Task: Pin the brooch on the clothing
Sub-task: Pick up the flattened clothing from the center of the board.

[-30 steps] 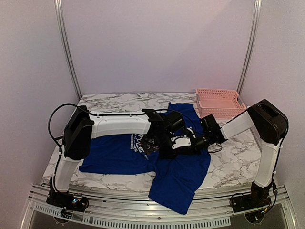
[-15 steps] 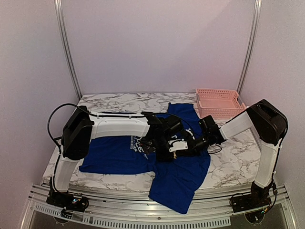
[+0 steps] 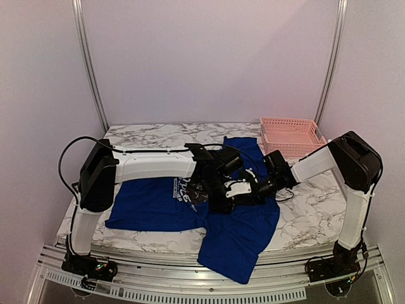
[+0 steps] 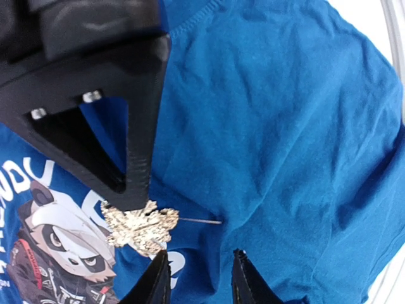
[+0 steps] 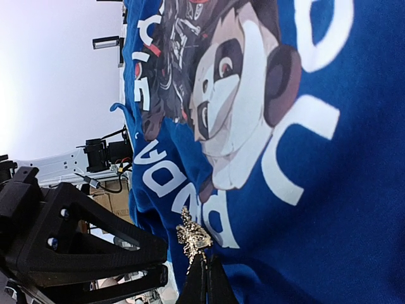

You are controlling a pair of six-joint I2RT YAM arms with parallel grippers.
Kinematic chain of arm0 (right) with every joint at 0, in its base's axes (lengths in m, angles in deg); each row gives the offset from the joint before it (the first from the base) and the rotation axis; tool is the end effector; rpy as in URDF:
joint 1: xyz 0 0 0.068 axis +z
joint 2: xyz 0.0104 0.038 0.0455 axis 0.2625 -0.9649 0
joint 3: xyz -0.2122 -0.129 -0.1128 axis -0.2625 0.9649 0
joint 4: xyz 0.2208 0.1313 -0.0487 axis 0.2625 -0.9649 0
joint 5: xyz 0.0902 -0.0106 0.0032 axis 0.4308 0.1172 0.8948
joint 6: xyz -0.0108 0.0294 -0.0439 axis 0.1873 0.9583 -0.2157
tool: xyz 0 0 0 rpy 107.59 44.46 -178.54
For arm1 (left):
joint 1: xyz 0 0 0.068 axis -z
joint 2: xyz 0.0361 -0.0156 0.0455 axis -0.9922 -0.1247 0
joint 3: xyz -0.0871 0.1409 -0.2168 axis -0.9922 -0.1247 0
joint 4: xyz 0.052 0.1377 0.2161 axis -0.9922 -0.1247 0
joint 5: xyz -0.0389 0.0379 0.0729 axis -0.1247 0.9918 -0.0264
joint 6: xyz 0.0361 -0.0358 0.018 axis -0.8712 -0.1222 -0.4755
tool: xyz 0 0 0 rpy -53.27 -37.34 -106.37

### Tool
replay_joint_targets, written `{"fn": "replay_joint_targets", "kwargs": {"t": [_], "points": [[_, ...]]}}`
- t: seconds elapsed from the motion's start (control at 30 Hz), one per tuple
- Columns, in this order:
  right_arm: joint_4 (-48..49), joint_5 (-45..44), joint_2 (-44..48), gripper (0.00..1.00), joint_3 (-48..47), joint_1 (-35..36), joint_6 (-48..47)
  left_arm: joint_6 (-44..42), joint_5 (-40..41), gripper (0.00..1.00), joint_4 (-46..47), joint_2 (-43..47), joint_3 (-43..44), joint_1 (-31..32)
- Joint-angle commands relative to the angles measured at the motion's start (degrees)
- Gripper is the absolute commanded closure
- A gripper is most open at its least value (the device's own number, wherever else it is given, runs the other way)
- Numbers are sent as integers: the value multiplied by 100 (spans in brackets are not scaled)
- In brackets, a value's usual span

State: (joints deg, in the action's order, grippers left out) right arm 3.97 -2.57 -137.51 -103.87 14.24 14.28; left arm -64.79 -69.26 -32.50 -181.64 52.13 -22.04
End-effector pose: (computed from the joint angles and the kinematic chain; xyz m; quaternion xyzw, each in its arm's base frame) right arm 0.2901 0.1988 0.1033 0.1028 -0.8404 -0.5311 0.0342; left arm 0.2216 -0.4064 0.1858 0.6646 0.7248 -0.1171 0.1385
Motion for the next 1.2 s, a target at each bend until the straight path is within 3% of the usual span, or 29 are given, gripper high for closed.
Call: {"fn": "replay_joint_targets", "kwargs": {"t": [0.0,0.27,0.87,1.17], "points": [[-208,-156,256,100,-118,-121,-75,-56,-155,70,-63,91,92,10],[-198,-207,365,100,-66,-184,-67,-139,-174,80,-33,-50,113,35],[-395,-265,514,100,84,-215,-172,-275,-232,83,-132,-316,250,126],[-398,-247,507,100,107,-214,-155,-316,-128,73,-88,-341,239,130]]}}
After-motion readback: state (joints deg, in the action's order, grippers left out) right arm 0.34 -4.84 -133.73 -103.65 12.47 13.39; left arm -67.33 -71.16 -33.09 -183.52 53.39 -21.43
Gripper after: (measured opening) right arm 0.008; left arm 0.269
